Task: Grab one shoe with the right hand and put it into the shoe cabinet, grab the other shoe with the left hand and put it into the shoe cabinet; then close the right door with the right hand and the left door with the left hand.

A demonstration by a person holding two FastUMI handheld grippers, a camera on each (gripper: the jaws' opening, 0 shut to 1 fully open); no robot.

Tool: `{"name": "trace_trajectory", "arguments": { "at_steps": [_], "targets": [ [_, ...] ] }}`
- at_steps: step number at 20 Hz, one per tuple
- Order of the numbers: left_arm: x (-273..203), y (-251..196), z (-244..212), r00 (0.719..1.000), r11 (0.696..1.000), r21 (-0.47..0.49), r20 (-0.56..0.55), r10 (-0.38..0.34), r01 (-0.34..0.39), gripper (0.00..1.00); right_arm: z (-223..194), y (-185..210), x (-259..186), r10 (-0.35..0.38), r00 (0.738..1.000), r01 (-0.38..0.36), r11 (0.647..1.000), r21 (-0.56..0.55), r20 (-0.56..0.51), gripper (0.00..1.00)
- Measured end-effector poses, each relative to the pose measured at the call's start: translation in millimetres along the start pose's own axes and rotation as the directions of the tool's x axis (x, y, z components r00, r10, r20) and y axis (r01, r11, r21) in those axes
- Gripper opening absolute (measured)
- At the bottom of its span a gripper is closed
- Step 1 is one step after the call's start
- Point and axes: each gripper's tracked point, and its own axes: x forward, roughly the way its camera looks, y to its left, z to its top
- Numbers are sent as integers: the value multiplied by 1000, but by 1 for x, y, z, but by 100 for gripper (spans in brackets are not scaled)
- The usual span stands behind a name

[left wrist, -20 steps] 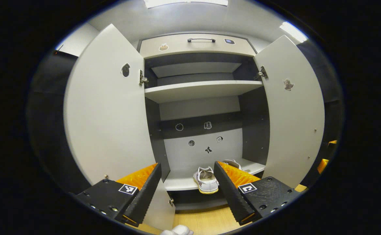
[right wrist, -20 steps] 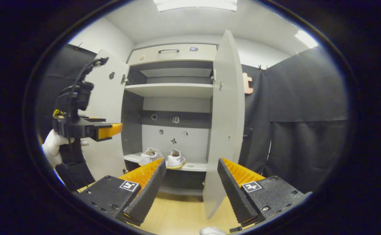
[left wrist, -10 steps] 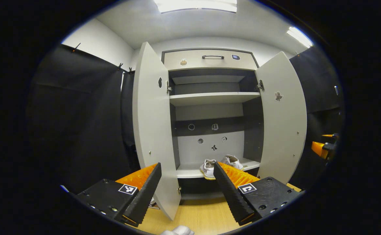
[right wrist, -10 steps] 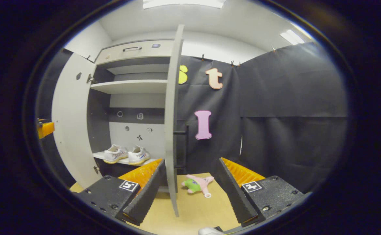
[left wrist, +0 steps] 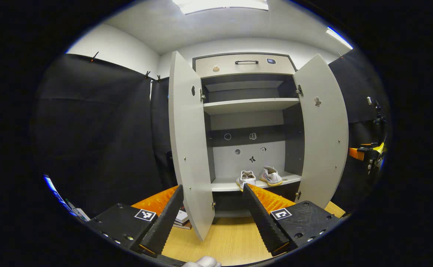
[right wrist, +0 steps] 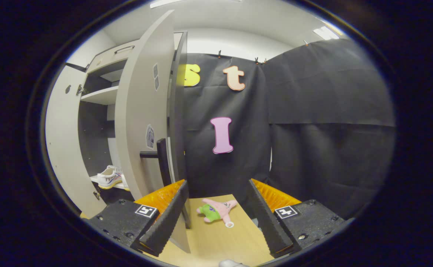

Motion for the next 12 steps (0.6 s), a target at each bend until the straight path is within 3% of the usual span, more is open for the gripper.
{"name": "trace_trajectory", "arguments": {
  "at_steps": [2,4,7,8,9,12],
  "targets": [
    [-2,0,-1,1000,1000,0,-3,13,-13,96,3,8,-2,25,1000,-25,999,-23,5,100],
    [-2,2,-3,1000,1000,-2,-4,21,-21,96,2,20,2,43,999,-42,998,-47,11,90],
    [3,5,-8,999,1000,1,-18,30,-30,96,0,30,0,52,999,-52,997,-57,5,88],
    [4,8,-8,999,999,2,-22,33,-33,100,1,32,-2,53,999,-53,997,-53,9,80],
    [6,10,-8,999,999,1,-22,37,-37,100,0,38,-5,58,998,-58,997,-51,9,88],
    [7,16,-3,999,999,2,-10,41,-41,96,-2,62,-9,95,995,-94,994,-63,14,88]
  ]
}}
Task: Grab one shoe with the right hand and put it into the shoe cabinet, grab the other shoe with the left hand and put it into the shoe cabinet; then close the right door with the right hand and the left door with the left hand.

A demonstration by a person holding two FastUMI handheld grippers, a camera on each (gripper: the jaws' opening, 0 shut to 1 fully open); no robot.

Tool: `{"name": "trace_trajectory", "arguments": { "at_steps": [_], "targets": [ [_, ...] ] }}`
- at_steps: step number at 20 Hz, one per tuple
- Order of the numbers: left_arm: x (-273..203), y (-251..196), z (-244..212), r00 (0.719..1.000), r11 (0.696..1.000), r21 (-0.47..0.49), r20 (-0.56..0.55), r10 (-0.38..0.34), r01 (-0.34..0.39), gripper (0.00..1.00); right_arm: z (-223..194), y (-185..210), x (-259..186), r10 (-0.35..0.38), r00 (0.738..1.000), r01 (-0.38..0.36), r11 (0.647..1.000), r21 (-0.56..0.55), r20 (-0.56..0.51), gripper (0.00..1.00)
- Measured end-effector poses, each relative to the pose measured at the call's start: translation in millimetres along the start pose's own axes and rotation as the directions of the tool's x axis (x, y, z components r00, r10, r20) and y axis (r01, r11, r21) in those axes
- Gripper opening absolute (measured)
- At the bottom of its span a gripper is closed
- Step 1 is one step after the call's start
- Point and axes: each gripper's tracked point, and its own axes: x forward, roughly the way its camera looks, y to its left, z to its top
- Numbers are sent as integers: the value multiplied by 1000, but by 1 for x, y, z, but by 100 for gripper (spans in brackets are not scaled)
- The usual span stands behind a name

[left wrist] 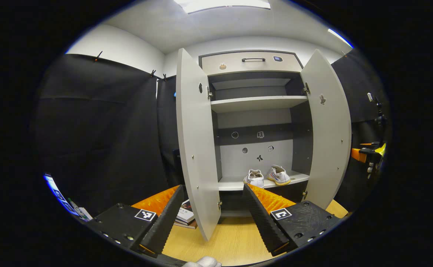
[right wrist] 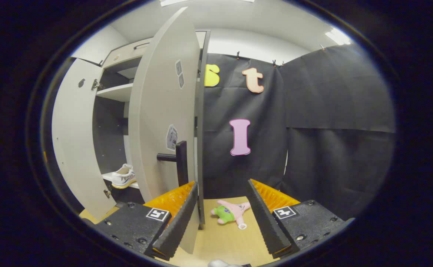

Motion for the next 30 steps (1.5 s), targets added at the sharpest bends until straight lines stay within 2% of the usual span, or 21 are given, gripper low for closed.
{"name": "trace_trajectory", "arguments": {
  "at_steps": [2,3,8,9,11,12,17,18,20,24,30],
  "targets": [
    [0,5,1,1000,1000,1,2,1,-1,100,-2,16,2,22,1000,-22,1000,-22,2,88],
    [0,9,2,1000,1000,1,4,3,-3,96,0,23,2,32,999,-32,999,-21,7,88],
    [-1,30,0,1000,1000,-2,-2,19,-19,96,2,63,6,116,993,-116,993,-35,1,88],
    [-1,34,1,1000,1000,0,1,23,-23,100,9,65,7,117,993,-116,992,-38,19,89],
    [-3,43,-1,999,999,2,-3,35,-35,96,19,77,4,122,991,-122,992,3,58,98],
    [-2,47,-2,999,999,-1,-3,39,-39,96,20,82,1,127,990,-127,992,1,60,98],
    [1,75,-10,998,998,-17,-21,54,-54,96,22,102,-27,149,987,-150,989,13,64,99],
    [2,79,-11,998,999,-18,-22,50,-51,100,19,108,-33,159,986,-160,987,15,58,99],
    [5,86,-12,999,999,-11,-18,45,-45,96,10,123,-47,180,983,-181,983,21,41,99],
    [15,108,-22,998,999,-5,-21,52,-52,96,-4,149,-74,209,978,-209,978,13,26,99],
    [69,170,-44,996,995,-24,-25,91,-92,96,-32,183,-108,250,968,-250,968,0,-20,99]
  ]
}}
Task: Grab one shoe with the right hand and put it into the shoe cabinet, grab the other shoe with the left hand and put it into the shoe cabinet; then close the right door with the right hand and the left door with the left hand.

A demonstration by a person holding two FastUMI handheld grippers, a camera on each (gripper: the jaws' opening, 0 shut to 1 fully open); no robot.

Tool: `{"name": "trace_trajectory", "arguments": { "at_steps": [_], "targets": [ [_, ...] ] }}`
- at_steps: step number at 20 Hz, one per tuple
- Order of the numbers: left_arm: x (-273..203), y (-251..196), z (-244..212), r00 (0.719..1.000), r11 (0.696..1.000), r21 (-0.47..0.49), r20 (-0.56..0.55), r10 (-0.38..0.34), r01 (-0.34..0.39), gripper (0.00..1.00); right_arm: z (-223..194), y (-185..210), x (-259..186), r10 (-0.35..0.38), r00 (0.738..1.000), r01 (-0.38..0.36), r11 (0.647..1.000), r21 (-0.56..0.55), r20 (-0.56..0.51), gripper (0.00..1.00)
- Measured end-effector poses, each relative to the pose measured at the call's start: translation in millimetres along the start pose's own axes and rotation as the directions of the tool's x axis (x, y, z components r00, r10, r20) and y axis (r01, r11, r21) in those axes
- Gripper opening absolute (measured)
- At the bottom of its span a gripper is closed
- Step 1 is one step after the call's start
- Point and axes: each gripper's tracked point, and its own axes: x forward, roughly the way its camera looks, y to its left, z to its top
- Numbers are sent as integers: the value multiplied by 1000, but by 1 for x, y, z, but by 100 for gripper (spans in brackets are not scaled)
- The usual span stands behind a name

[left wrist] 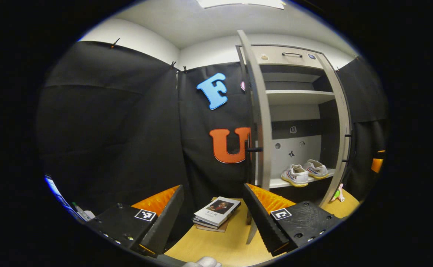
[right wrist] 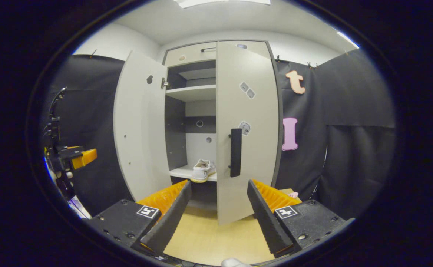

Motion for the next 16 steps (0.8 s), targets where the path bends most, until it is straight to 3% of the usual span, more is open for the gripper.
{"name": "trace_trajectory", "arguments": {
  "at_steps": [3,8,10,13,16],
  "targets": [
    [42,15,-6,1000,1000,-3,0,10,-10,96,-7,10,-8,-6,1000,6,1000,-5,-10,99],
    [95,-4,-9,998,998,10,28,-55,55,97,-14,10,-20,-41,999,40,999,-9,-33,99],
    [102,-17,-8,994,995,8,32,-100,99,97,-13,9,-23,-52,998,52,999,-6,-32,99],
    [105,-18,-1,992,994,27,66,-107,105,93,-13,2,-27,-72,997,72,997,-11,-29,99],
    [104,-25,-4,990,990,-25,46,-134,136,93,-12,3,-28,-68,997,68,998,-1,-29,99]
  ]
}}
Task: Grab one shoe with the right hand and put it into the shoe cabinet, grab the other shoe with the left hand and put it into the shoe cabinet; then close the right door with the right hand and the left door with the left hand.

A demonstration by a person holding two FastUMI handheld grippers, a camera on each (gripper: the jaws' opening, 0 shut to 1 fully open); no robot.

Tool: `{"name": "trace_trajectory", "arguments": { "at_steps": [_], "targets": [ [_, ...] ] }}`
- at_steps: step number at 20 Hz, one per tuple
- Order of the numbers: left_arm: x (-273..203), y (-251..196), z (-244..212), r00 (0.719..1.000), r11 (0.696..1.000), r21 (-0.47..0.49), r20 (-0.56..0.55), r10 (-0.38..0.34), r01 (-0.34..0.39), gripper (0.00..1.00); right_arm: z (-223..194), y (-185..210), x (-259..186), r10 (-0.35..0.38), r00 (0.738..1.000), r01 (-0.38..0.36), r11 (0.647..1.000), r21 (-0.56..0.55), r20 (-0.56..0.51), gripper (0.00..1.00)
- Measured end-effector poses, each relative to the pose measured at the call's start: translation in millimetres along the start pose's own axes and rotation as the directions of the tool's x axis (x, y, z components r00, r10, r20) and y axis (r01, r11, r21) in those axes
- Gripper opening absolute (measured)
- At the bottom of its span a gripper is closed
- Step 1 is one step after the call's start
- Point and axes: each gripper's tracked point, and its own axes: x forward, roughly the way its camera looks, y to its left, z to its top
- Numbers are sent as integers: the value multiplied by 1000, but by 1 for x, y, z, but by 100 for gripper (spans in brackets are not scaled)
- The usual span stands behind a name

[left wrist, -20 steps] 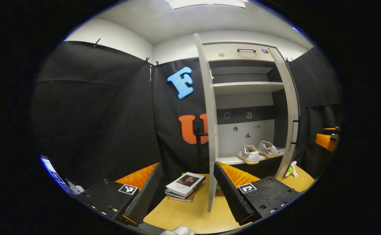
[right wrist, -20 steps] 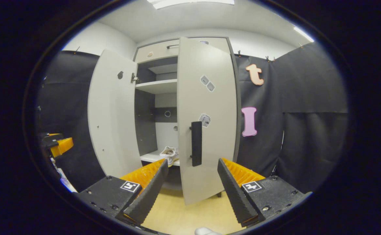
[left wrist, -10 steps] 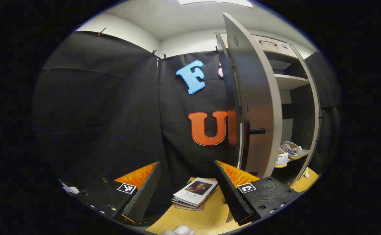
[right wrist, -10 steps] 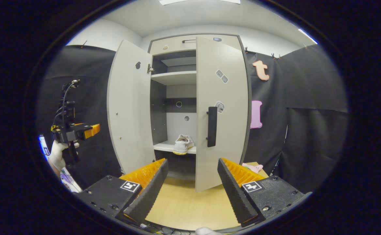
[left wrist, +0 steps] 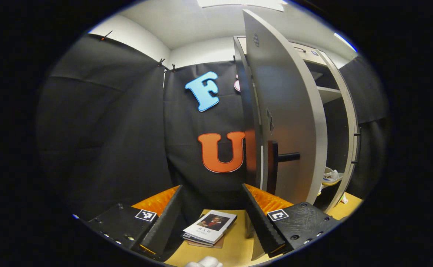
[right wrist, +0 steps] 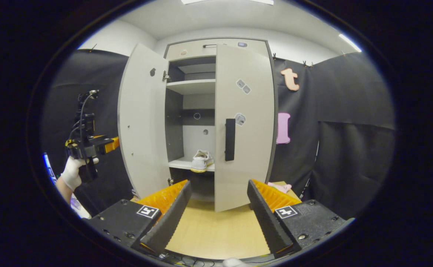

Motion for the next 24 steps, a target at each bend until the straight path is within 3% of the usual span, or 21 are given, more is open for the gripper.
{"name": "trace_trajectory", "arguments": {
  "at_steps": [4,7,17,19,21,24],
  "targets": [
    [-6,-6,0,1000,1000,7,1,27,-27,89,2,0,1,10,1000,-10,1000,-3,5,99],
    [-7,-21,4,999,998,45,18,36,-37,81,1,-1,2,21,1000,-21,1000,-5,5,99],
    [-13,-116,8,995,992,75,5,-103,102,82,3,-28,9,33,999,-33,999,16,15,99],
    [-13,-129,12,994,991,76,9,-111,110,83,4,-37,13,24,1000,-25,1000,19,15,99],
    [-17,-132,16,994,993,44,11,-107,106,97,8,-47,15,6,1000,-6,1000,15,17,99],
    [-23,-132,23,996,996,30,8,-90,89,100,17,-56,17,-10,999,10,1000,6,35,98]
  ]
}}
